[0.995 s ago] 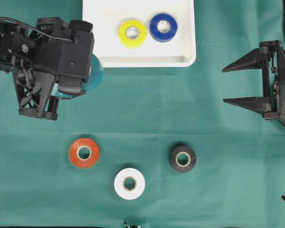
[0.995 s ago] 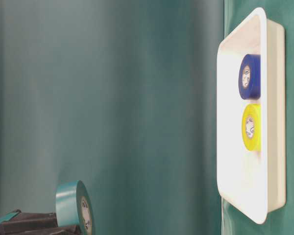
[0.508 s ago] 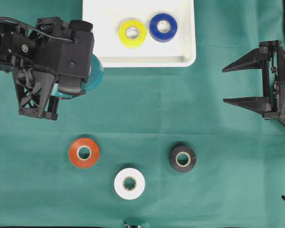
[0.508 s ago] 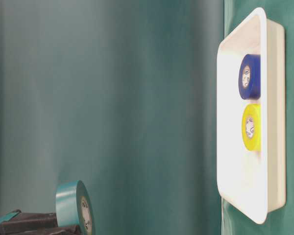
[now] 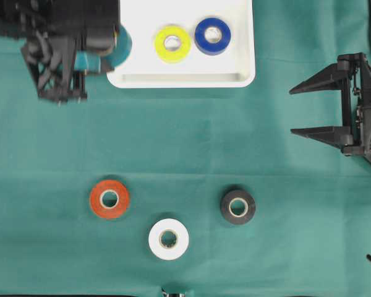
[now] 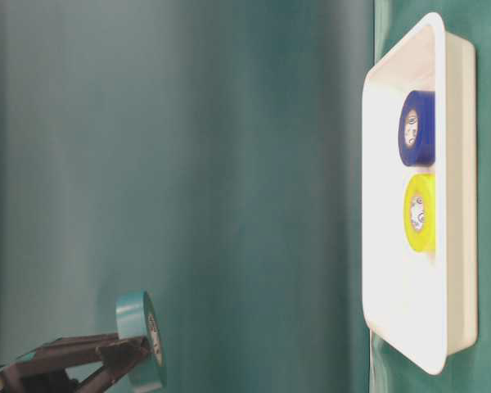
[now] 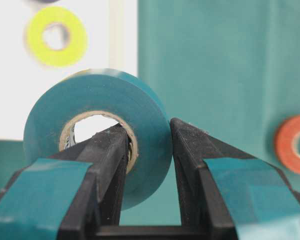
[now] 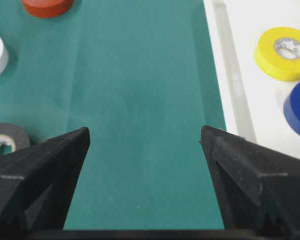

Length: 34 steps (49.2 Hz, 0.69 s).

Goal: Pick up the tape from a random location and place it into the white case.
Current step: 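Lift the teal roll with the left gripper toward the tray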

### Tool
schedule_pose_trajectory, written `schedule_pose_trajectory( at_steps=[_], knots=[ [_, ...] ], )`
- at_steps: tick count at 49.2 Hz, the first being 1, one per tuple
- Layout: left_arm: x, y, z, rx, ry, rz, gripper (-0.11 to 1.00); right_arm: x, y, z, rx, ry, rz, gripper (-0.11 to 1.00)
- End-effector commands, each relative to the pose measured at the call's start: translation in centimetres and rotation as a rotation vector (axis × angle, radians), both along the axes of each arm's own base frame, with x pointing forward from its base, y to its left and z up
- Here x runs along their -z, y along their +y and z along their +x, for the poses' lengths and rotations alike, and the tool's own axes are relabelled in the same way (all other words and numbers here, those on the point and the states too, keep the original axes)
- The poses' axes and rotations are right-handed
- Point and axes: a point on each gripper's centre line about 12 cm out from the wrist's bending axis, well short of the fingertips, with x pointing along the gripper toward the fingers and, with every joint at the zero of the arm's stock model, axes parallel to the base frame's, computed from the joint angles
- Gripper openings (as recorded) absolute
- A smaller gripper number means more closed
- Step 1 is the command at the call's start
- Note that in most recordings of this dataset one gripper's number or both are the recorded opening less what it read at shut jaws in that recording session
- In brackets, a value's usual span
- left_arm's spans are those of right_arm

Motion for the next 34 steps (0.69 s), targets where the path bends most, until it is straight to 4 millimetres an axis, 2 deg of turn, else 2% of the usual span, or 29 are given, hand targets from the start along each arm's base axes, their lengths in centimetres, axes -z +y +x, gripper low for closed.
schedule_pose_trajectory(
  at_steps=[1,10,17,34],
  knots=[
    [-1.6,1.5,-0.3,-0.045,-0.046,0.015,0.23,-0.7,0.0,0.3,-0.001,-0.017,-0.002,0.87],
    [-1.6,4.2,-1.1,-0.128,-0.042,0.017,0.23,-0.7,0.0,0.3,0.000,-0.015,-0.004,0.87],
    [-1.5,5.5,-1.6,-0.170,-0.031,0.015,0.23,-0.7,0.0,0.2,0.000,-0.012,-0.006,0.87],
    [-1.4,5.7,-1.6,-0.177,-0.028,0.013,0.23,-0.6,-0.1,0.2,0.001,-0.006,-0.006,0.87]
  ],
)
